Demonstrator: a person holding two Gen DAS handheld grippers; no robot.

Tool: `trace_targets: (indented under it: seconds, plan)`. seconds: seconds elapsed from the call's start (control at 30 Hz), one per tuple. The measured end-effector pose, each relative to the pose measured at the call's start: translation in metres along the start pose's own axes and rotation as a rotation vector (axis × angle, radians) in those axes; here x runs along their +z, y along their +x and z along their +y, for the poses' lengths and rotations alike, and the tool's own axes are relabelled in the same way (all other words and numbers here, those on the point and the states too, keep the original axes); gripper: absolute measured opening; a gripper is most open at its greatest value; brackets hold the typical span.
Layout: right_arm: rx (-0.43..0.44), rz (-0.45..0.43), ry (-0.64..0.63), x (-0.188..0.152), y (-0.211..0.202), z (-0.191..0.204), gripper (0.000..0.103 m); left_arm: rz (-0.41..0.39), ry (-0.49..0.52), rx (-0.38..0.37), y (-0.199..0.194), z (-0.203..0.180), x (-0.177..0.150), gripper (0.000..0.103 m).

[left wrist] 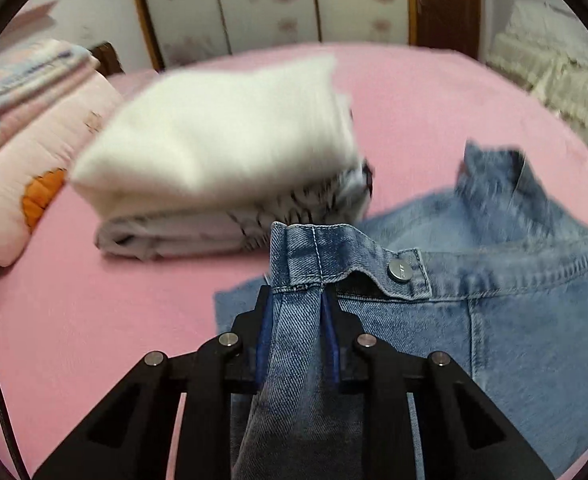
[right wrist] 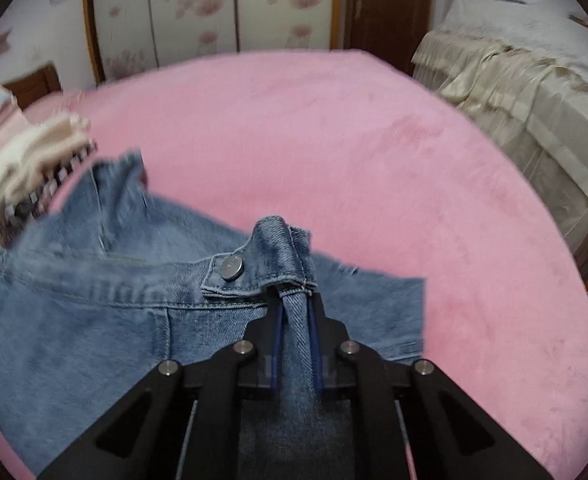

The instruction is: Fold large clothes

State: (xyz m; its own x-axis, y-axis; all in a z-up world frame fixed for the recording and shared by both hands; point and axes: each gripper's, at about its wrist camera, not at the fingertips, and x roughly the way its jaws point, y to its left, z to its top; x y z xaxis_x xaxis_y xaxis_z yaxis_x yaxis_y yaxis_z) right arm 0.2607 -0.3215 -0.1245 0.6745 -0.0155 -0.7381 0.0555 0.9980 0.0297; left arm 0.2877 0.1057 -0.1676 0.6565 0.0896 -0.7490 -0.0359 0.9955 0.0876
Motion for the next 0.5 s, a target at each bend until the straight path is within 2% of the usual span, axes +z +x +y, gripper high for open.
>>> trace_targets:
  seconds: [0.1,0.17,0.27,0.4,0.5]
  plan:
    - [-0.007,-0.067,0.047,0.017,-0.011,-0.003,0.011,-0.069,-0.018,0.035,-0.013,-0.006,0.012,0.02]
    - [-0.012,-0.08,0.06,0.028,-0.006,-0.003,0.01,-0.087,-0.032,0.055,-0.011,-0.003,0.022,0.02]
    - [-0.016,-0.035,0.104,0.036,0.022,-0.004,0.011,-0.01,-0.06,0.069,0.022,0.001,0.025,0.02]
    - [-0.099,0.079,0.045,0.017,0.078,0.01,0.012,0.075,-0.056,0.09,0.063,-0.002,0.003,0.021]
    - [-0.135,0.066,0.033,0.01,0.082,0.015,0.016,0.086,-0.059,0.085,0.074,-0.003,-0.005,0.022]
